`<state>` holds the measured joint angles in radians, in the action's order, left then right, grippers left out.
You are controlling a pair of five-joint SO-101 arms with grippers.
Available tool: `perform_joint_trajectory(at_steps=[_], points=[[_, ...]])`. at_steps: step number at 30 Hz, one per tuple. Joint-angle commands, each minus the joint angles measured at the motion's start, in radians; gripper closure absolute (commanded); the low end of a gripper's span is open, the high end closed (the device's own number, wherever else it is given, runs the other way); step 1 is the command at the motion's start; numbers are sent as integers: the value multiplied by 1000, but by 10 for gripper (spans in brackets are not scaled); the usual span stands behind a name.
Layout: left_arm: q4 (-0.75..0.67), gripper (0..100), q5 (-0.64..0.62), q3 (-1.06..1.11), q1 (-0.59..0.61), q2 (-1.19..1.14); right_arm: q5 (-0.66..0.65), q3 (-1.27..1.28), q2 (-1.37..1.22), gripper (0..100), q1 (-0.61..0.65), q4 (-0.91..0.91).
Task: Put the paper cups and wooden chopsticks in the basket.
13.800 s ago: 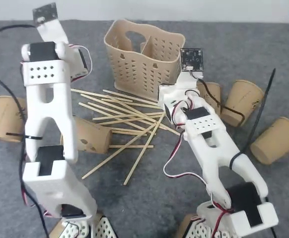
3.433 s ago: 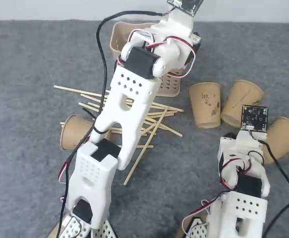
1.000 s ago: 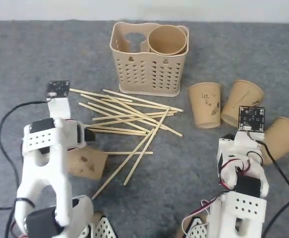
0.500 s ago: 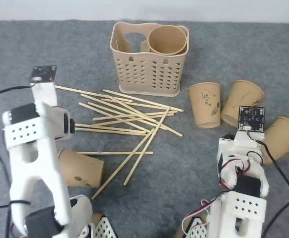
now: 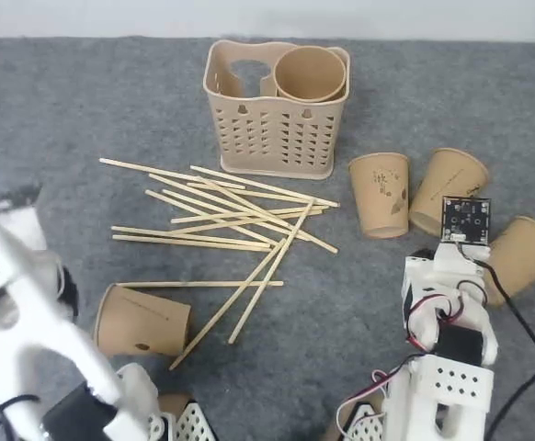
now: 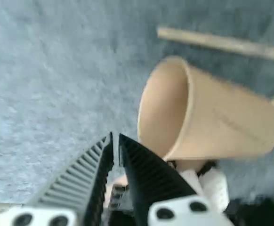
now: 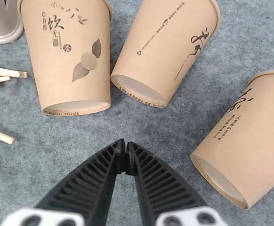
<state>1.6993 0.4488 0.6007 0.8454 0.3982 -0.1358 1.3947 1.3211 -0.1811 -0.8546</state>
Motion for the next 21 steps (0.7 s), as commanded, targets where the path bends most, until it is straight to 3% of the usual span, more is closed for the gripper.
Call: perform_joint_trajectory(at_steps=[1, 7, 17, 21], points=[[-6, 988, 132, 47, 71, 17, -21, -6, 21, 986, 28, 15], [-41, 988, 232, 147, 49, 12, -21, -6, 21, 986, 28, 15], [-368, 987, 222, 398, -241, 20, -21, -6, 21, 986, 31, 15], [-381, 987, 132, 377, -321, 20, -21, -6, 21, 986, 30, 15]])
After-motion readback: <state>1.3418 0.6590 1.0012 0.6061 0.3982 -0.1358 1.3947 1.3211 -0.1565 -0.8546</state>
